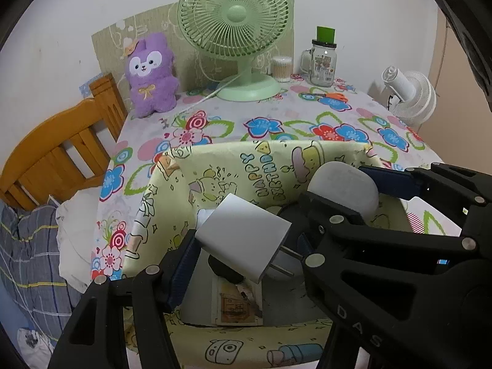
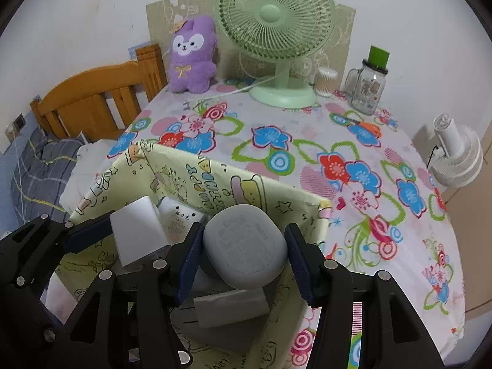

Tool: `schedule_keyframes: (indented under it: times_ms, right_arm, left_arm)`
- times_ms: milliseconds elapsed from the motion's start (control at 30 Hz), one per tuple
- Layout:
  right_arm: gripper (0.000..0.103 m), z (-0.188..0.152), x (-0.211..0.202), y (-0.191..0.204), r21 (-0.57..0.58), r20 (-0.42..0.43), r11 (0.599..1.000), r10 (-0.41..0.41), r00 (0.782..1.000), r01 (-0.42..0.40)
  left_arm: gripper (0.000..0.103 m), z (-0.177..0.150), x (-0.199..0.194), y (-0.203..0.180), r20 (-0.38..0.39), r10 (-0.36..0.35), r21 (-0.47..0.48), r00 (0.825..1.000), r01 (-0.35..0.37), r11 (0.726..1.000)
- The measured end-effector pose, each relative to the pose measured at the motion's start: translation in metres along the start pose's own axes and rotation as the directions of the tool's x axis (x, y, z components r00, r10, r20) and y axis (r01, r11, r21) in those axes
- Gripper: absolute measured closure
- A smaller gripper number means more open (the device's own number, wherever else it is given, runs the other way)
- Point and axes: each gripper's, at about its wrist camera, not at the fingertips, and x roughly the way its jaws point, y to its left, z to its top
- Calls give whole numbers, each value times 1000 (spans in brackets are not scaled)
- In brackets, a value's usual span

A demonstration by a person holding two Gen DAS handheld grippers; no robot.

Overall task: Organize rigid objects
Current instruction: 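Lower the adapter with the left tool while the right tool lowers the power bank into the box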

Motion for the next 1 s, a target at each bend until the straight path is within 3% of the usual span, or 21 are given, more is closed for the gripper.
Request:
schedule_keyframes:
  times_ms: [467,667,800,1000]
  right_arm:
    - [41,-1,9,4,-28,-24,1000,-11,1000,11]
    - [35,-4,-12,4,-63,32,995,-69,997,71]
    - [27,-8,-20,0,-75,61,984,-156,986,160]
    - [25,-16,-17,-14,-32,43,986,-163,986,164]
  left_arm:
    - [36,-3,6,4,2,-16,-8,1000,16,1000]
    - [36,-1,7,0,7,-34,-5,999,34,999]
    - [38,-3,8,-9,16,-41,18,999,41,999]
    - [39,-5,11,-18,10,-53,31,999,52,998]
